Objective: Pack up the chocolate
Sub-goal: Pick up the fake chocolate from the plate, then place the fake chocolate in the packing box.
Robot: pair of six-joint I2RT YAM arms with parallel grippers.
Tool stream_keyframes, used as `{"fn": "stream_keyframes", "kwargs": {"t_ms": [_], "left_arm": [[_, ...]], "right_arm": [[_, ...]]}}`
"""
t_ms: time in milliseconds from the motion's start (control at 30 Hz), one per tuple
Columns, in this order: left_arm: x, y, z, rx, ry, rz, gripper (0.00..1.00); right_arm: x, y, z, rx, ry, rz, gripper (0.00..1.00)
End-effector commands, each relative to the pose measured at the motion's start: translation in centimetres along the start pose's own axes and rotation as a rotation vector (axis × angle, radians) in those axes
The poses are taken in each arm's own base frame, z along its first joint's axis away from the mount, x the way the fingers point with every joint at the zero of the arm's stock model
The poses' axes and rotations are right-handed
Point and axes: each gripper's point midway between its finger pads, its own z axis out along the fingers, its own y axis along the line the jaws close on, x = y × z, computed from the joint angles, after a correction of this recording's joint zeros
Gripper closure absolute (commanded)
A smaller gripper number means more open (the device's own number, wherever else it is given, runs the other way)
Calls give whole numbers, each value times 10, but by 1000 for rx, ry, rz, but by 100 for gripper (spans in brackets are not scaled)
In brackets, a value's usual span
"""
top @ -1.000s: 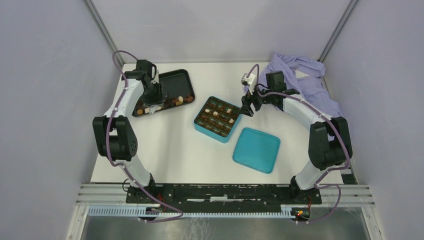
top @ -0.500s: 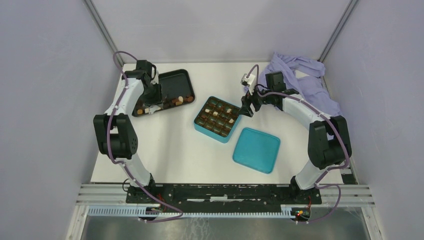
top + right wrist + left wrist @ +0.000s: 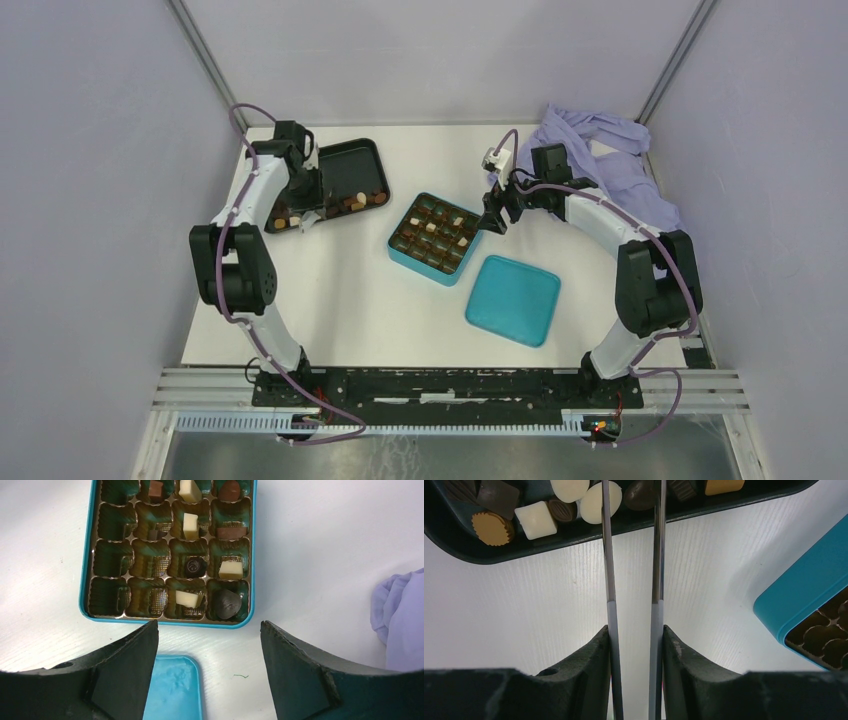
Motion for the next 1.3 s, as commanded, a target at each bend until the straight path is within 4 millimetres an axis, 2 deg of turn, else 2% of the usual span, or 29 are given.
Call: {"fn": "stream_keyframes", "kwargs": {"t_ms": [0, 300, 567, 800, 1000, 1133, 1267], "left_arm": [[-18, -5, -14, 32, -58, 14, 77], [-27, -11, -40, 61, -132, -12, 82], [-22, -15, -53, 82, -155, -18, 86], [-18, -36, -78, 198, -189, -29, 87], [1, -67, -107, 363, -216, -2, 88], [21, -86, -126, 463, -228, 23, 88], [46, -107, -135, 552, -202, 34, 88]], "right_arm": [[-13, -3, -2, -3, -36, -22, 20], [-15, -2, -4, 0, -43, -26, 20], [-14, 0, -5, -3, -47, -24, 20], [-15, 0, -6, -2, -48, -27, 20], [-16, 0, -7, 0, -50, -30, 20], [-15, -1, -9, 8, -49, -33, 19], [-13, -3, -10, 16, -47, -33, 19]]}}
